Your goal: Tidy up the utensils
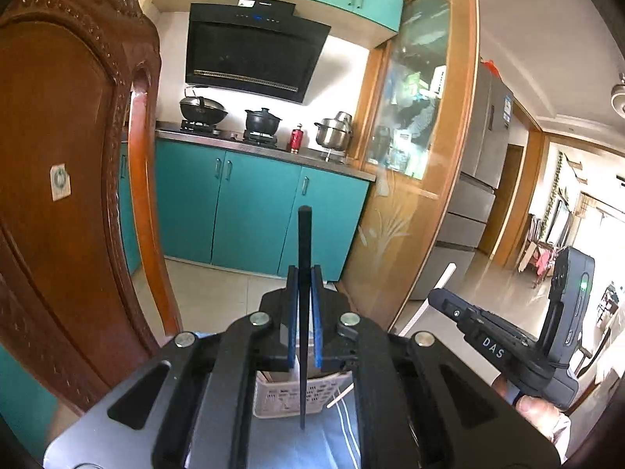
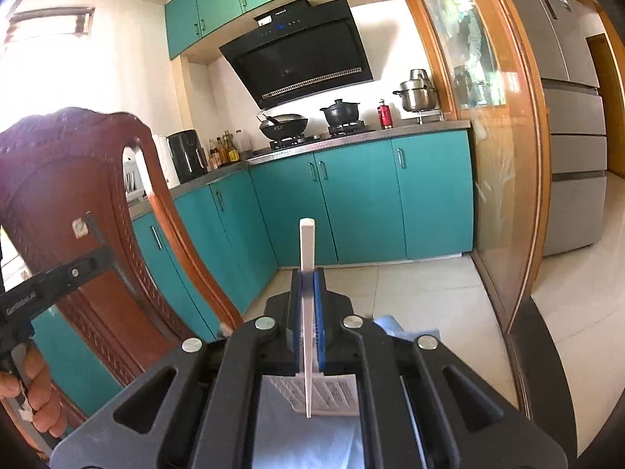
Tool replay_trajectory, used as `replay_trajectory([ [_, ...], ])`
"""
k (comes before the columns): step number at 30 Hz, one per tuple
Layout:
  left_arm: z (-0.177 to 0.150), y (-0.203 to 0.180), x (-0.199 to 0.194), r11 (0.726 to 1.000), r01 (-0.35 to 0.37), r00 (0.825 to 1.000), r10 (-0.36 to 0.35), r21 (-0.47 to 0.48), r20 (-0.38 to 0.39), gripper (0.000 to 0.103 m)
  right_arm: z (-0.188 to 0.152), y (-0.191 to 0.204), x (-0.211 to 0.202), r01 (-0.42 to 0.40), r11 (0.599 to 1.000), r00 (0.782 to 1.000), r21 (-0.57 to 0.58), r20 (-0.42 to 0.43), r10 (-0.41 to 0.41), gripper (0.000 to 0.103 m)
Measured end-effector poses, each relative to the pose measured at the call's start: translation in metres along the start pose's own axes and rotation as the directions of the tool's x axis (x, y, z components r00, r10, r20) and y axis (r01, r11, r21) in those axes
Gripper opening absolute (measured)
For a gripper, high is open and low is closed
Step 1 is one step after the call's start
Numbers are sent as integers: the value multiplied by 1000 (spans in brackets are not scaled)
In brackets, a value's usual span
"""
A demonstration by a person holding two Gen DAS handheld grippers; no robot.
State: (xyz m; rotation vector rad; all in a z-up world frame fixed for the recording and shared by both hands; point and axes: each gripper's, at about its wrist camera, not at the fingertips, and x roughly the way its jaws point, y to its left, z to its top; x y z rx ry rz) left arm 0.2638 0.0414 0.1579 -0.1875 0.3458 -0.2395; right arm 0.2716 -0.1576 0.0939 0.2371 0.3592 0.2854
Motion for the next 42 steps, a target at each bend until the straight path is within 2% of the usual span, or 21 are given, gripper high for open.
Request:
replay_trajectory([
  [3, -1, 8, 17, 1000, -14, 1000, 13, -15, -19, 7, 11, 2, 11, 11, 1000, 1000, -8, 8, -11, 7],
  [8, -6, 25, 40, 997, -33, 998, 30, -69, -46, 7, 26, -1, 20, 31, 999, 996, 20, 82, -33, 7],
  [12, -4, 30, 49, 994, -38, 999, 39, -102, 0, 7, 22, -1, 41, 75, 997, 995, -5, 69, -75, 7],
  [18, -6, 35, 50, 986, -34, 995, 50, -165, 91, 7, -11, 0, 78, 139, 987, 990, -77, 4, -140, 6],
  [20, -6, 33, 49, 985, -44, 991, 64, -167, 116, 7, -21, -2, 86, 135, 988, 990, -79, -21, -137, 7],
  [23, -14, 27, 60, 986, -96, 984, 114, -134, 136, 7, -33, -2, 91, 120, 989, 992, -92, -29, -123, 6],
  [30, -39, 17, 95, 988, -141, 989, 144, -58, 46, 7, -52, -9, 86, 89, 994, 994, -70, -53, -93, 7],
  [33, -45, 17, 100, 989, -140, 990, 142, -52, 22, 7, -57, -14, 75, 95, 994, 994, -55, -39, -98, 17],
  [35, -50, 15, 101, 989, -141, 990, 142, -42, 8, 7, -60, -15, 62, 92, 994, 996, -51, -13, -93, 33],
  [38, -57, 14, 100, 991, -130, 992, 130, -45, -6, 8, -66, -16, 32, 93, 994, 995, -53, 47, -91, 47],
  [42, -68, 10, 98, 992, -121, 992, 119, -32, -39, 16, -80, -17, -6, 100, 994, 991, -55, 100, -94, 59],
])
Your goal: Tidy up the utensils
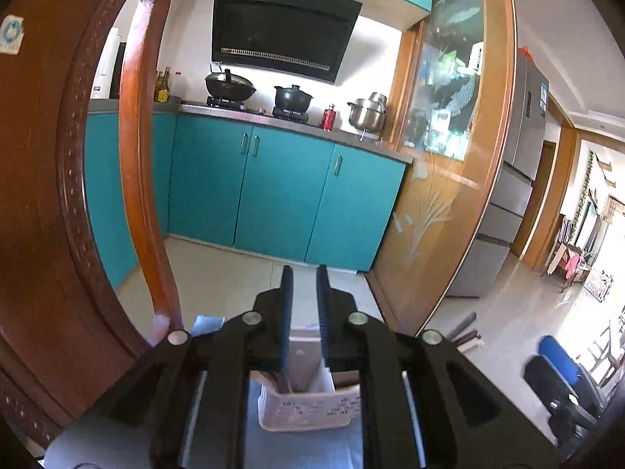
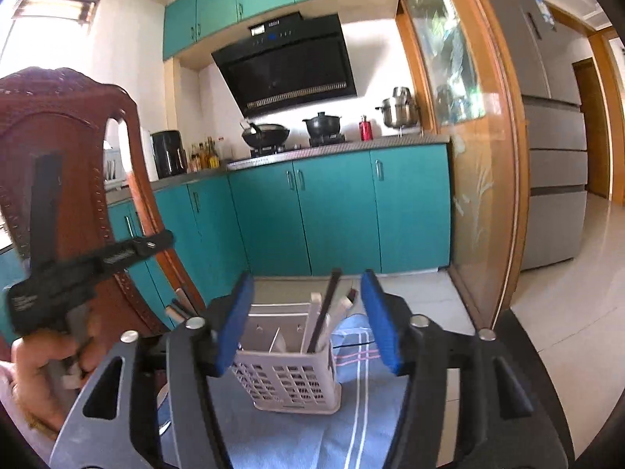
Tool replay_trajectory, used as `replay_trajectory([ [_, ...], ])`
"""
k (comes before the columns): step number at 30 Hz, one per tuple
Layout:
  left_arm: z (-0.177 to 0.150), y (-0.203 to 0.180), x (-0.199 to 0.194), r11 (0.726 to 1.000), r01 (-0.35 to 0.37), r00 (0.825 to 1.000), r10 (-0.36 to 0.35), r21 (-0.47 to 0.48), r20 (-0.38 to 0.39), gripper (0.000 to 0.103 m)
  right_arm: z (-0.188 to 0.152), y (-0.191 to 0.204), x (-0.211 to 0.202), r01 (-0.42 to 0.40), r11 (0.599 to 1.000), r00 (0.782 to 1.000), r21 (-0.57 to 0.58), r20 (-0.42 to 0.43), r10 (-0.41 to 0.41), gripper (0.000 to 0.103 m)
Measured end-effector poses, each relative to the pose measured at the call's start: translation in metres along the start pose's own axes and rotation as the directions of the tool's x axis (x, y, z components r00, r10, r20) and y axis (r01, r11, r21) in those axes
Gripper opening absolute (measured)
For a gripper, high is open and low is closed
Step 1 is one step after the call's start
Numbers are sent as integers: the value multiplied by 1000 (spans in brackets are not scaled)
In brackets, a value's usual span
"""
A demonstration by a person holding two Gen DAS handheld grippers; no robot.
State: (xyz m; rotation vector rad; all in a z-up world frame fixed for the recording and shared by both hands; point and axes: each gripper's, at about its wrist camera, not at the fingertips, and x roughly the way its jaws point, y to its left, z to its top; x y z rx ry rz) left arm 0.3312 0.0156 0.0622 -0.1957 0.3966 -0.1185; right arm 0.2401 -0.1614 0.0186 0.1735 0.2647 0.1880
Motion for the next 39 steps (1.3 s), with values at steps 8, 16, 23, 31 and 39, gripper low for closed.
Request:
replay_trajectory([
  [8, -34, -7, -51, 997, -22, 999, 20, 67, 27, 70, -31, -8, -51, 55, 997, 998, -50, -29, -57, 82],
  [16, -114, -22, -104, 961, -94, 995, 85, 258, 49, 90, -67, -8, -73, 117, 988, 983, -98, -127, -129, 97],
  [23, -145, -21, -136, 950, -98, 995, 85, 297, 56, 98, -82, 12, -86, 127, 979, 975, -157, -163, -152, 97],
  [31, -145, -5, -162, 956, -100, 993, 80, 275, 85, 100, -88, 34, -95, 137, 971, 973, -198, -155, -169, 100],
  [39, -149, 0, -164, 955, -98, 995, 83, 280, 63, 100, -93, 48, -100, 153, 962, 972, -224, -142, -188, 100],
])
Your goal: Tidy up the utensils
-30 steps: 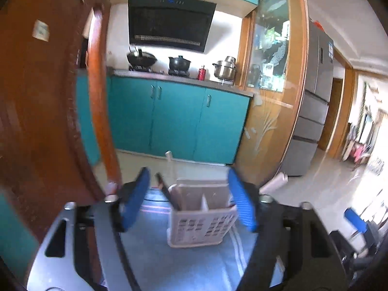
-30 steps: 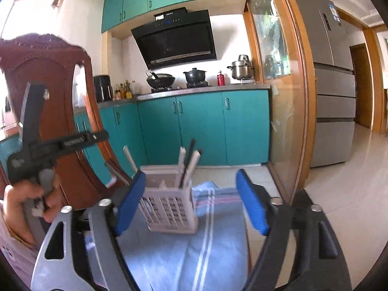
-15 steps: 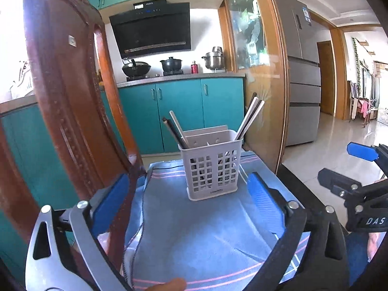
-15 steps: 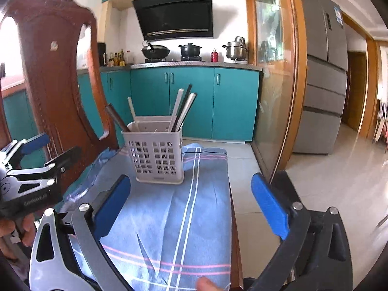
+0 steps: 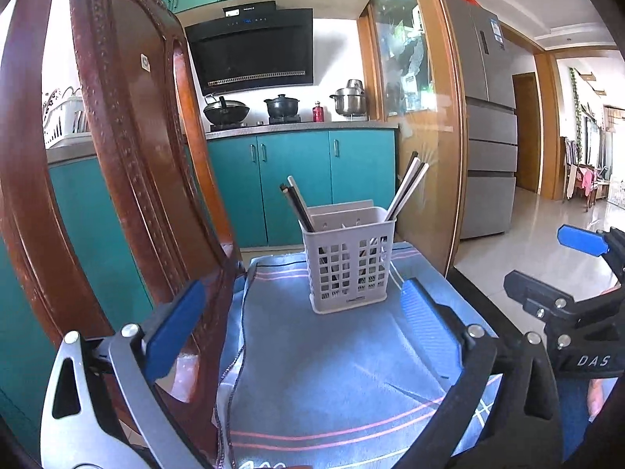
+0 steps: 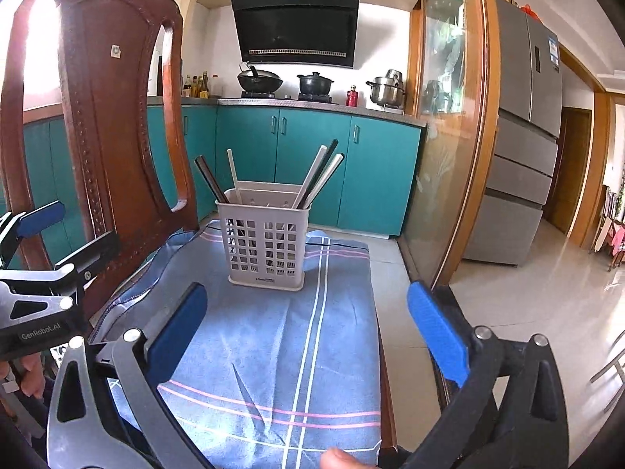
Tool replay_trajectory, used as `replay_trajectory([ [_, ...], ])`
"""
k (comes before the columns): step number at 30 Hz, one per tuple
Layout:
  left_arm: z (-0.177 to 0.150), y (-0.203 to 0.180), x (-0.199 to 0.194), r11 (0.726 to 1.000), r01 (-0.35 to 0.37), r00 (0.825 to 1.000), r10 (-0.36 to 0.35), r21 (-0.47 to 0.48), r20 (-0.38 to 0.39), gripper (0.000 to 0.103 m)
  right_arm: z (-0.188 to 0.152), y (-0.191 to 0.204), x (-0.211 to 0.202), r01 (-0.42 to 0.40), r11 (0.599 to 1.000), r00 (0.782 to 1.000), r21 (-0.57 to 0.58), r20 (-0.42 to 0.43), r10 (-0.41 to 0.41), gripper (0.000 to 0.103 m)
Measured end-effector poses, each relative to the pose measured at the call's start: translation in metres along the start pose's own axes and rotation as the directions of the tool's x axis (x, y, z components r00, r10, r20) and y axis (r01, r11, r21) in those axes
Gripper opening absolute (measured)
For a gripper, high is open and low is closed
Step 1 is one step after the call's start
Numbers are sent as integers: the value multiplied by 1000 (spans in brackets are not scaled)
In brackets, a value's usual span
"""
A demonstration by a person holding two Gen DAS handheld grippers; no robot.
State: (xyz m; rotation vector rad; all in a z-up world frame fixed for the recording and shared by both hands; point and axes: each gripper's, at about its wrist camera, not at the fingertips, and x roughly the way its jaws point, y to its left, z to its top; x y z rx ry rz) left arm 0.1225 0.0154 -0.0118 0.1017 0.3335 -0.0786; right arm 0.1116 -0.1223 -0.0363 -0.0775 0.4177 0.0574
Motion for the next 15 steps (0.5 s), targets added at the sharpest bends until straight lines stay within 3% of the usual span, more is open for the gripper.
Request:
replay_trajectory([
  [8, -7, -8, -2, 1000, -2, 1000, 2, 20, -8, 100, -3, -10, -5, -5, 998, 1000, 60, -4, 6, 100],
  [15, -8, -7, 2, 1000, 17, 1000, -17, -8, -21, 100, -7, -5, -7, 11, 1000, 1000, 29, -11, -11, 100],
])
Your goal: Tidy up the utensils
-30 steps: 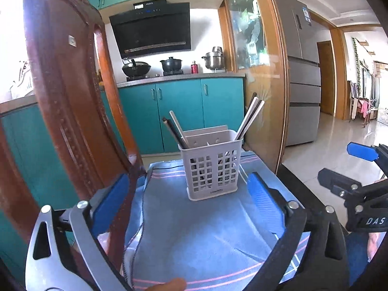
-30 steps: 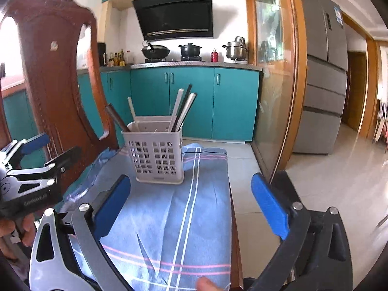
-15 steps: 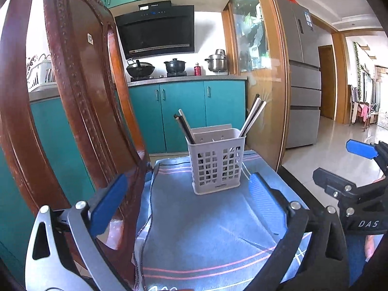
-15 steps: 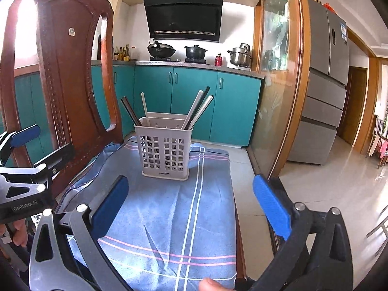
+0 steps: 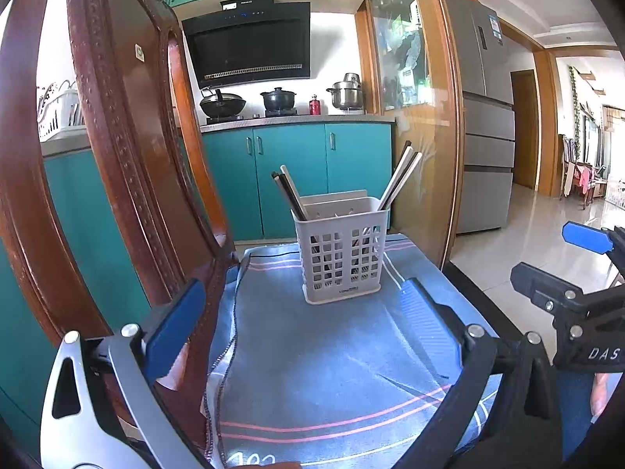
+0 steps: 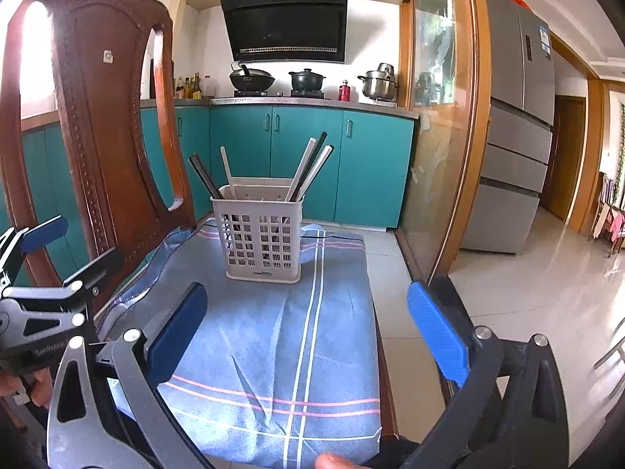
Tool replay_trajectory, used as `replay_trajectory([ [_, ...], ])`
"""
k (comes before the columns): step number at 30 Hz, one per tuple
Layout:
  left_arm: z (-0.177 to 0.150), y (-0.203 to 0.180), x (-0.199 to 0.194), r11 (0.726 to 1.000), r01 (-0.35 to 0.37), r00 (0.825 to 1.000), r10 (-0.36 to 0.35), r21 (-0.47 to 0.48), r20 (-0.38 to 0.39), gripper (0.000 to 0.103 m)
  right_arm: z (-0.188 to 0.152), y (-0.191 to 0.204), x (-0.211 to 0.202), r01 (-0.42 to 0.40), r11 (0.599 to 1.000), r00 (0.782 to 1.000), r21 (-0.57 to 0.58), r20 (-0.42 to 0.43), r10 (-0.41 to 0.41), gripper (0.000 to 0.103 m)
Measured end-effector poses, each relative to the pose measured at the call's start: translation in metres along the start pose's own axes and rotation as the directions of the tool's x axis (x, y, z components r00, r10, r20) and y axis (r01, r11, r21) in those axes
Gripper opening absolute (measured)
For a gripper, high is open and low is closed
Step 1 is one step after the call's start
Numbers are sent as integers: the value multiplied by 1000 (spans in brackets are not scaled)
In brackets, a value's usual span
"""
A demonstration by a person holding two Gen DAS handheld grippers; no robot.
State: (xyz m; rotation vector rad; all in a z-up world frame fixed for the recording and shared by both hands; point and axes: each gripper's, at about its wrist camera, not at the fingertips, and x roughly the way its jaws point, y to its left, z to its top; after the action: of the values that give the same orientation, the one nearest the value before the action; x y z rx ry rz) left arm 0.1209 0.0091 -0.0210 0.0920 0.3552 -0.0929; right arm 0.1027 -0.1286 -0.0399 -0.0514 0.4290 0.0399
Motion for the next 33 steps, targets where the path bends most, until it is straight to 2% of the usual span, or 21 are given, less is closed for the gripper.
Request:
replay_trajectory([
  [12, -3, -3, -2, 1000, 16, 1000, -16, 13, 18, 100, -4, -3, 2, 4, 1000, 1000, 8, -14, -4, 100],
  [33, -7, -6, 2, 999, 24, 1000, -24, 38, -9, 100, -8, -2, 4, 2, 1000, 1000, 6, -20, -2, 100],
])
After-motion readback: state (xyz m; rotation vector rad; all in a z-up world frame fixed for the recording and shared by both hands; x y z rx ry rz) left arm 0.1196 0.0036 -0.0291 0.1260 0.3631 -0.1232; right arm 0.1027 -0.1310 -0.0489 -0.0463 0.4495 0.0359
